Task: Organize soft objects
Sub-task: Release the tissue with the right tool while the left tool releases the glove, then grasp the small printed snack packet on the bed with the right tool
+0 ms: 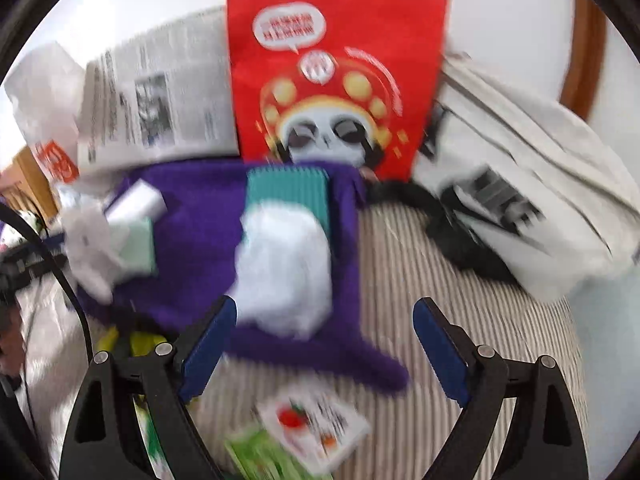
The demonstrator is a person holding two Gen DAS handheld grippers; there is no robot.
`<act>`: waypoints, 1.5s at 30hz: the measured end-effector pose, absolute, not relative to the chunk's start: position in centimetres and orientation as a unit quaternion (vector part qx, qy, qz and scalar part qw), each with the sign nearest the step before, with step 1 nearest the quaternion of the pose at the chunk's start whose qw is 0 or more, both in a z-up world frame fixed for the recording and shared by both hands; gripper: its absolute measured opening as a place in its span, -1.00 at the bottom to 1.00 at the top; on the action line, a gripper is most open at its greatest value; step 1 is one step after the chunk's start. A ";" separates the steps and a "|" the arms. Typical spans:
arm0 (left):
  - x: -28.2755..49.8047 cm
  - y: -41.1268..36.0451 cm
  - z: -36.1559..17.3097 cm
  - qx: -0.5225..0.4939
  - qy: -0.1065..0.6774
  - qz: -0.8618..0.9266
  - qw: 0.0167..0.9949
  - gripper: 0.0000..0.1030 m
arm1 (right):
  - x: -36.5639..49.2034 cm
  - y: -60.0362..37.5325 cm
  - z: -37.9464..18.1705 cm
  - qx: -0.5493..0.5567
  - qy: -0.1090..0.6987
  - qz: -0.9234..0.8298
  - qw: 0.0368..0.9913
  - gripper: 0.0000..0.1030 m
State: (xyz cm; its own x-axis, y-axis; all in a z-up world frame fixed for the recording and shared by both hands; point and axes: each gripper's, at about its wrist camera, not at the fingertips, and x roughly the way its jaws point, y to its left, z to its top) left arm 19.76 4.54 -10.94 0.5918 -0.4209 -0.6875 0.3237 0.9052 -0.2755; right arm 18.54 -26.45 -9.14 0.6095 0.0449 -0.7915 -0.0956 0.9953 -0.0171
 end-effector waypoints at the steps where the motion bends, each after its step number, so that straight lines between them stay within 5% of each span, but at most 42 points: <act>1: 19.6 4.5 -10.9 -0.060 0.397 -0.211 0.891 0.65 | 17.6 -26.8 -9.6 -0.028 0.449 0.031 0.893 0.73; 9: 18.8 3.8 -10.0 -0.043 0.381 -0.222 0.896 0.65 | 13.4 -27.3 -13.4 0.001 0.482 0.049 0.875 0.69; 11: 18.7 3.8 -9.8 -0.047 0.380 -0.227 0.895 0.65 | 13.5 -26.8 -14.2 -0.013 0.480 0.050 0.876 0.42; 16: 18.5 3.5 -9.9 -0.043 0.385 -0.230 0.893 0.65 | 13.8 -25.8 -15.0 -0.038 0.473 0.059 0.878 0.14; 20: 18.5 3.3 -9.9 -0.035 0.386 -0.227 0.893 0.65 | 13.9 -26.3 -14.1 -0.018 0.469 0.061 0.881 -0.55; 32: 18.9 3.1 -10.9 -0.023 0.404 -0.214 0.889 0.65 | 15.1 -26.7 -15.1 -0.077 0.469 0.020 0.880 -0.61; 35: 18.9 3.0 -10.9 -0.025 0.403 -0.212 0.890 0.65 | 15.1 -26.2 -14.6 -0.111 0.451 -0.010 0.885 -0.83; 45: 18.5 2.3 -10.9 -0.007 0.397 -0.211 0.893 0.60 | 14.2 -30.4 -12.0 0.009 0.455 0.015 0.890 -0.91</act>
